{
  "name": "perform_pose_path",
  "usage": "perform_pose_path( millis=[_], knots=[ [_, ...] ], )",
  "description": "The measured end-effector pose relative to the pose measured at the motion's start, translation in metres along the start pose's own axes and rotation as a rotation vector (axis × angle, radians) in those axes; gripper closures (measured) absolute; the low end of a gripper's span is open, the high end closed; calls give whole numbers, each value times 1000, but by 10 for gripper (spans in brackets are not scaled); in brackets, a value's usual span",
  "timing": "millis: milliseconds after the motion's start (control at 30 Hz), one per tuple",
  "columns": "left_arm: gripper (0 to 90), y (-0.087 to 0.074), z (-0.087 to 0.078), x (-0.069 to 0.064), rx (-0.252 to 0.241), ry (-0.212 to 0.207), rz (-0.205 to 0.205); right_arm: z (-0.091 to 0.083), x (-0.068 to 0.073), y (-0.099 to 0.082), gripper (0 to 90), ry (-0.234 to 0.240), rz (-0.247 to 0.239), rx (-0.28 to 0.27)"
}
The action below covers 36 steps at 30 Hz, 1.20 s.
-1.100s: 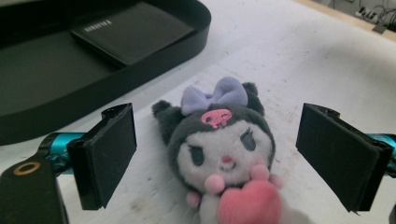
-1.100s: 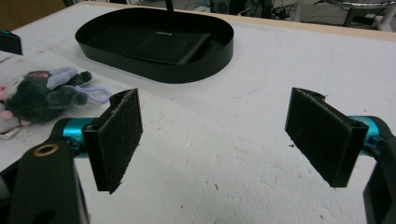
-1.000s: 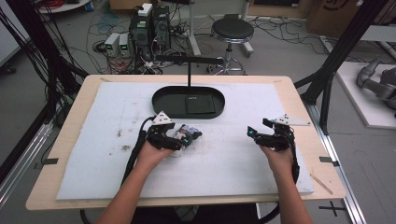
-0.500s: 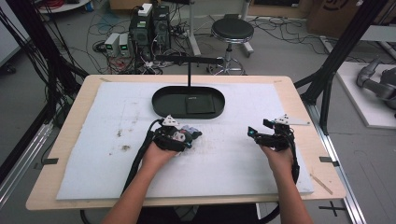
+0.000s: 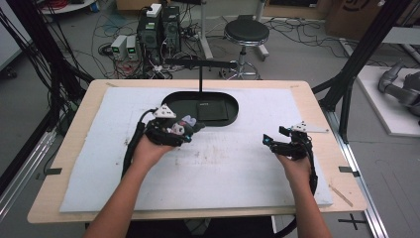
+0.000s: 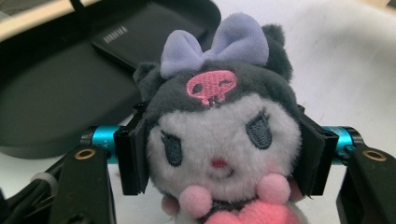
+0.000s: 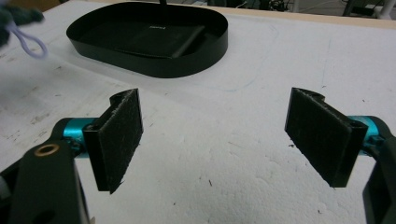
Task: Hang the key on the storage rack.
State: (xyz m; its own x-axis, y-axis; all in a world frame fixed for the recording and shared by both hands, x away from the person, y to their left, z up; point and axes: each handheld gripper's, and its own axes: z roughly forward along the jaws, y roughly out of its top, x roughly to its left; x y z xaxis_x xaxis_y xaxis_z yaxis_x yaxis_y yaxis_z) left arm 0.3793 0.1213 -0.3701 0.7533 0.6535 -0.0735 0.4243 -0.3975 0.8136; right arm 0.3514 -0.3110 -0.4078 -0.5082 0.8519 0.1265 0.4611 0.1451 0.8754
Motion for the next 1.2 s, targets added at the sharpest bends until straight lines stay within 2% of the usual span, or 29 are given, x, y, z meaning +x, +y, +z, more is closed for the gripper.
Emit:
perform_pose_path(
  millis=[133,300,500,667,800,867,933,1067,1200],
  knots=[
    [336,21,-19,11,-5,14,2,1,-2,-1,197,3,8,11],
    [336,45,-33,22,-25,27,1,3,-1,-1,197,4,5,14],
    [335,71,-38,32,-12,66,15,3,-2,-1,197,8,10,17],
    [336,87,-39,45,-8,85,-2,2,-2,-1,197,14,17,12],
    [335,98,-38,58,5,118,-14,2,-3,-1,197,14,21,11],
    [336,101,-38,64,8,119,-20,2,-3,-1,197,16,23,12],
    [336,103,-36,73,9,101,-22,3,-2,-1,197,18,26,16],
    [336,102,-30,92,4,80,-61,4,-1,-1,197,16,14,20],
    [335,103,-29,107,13,59,-64,5,-2,-1,197,22,18,19]
  ],
)
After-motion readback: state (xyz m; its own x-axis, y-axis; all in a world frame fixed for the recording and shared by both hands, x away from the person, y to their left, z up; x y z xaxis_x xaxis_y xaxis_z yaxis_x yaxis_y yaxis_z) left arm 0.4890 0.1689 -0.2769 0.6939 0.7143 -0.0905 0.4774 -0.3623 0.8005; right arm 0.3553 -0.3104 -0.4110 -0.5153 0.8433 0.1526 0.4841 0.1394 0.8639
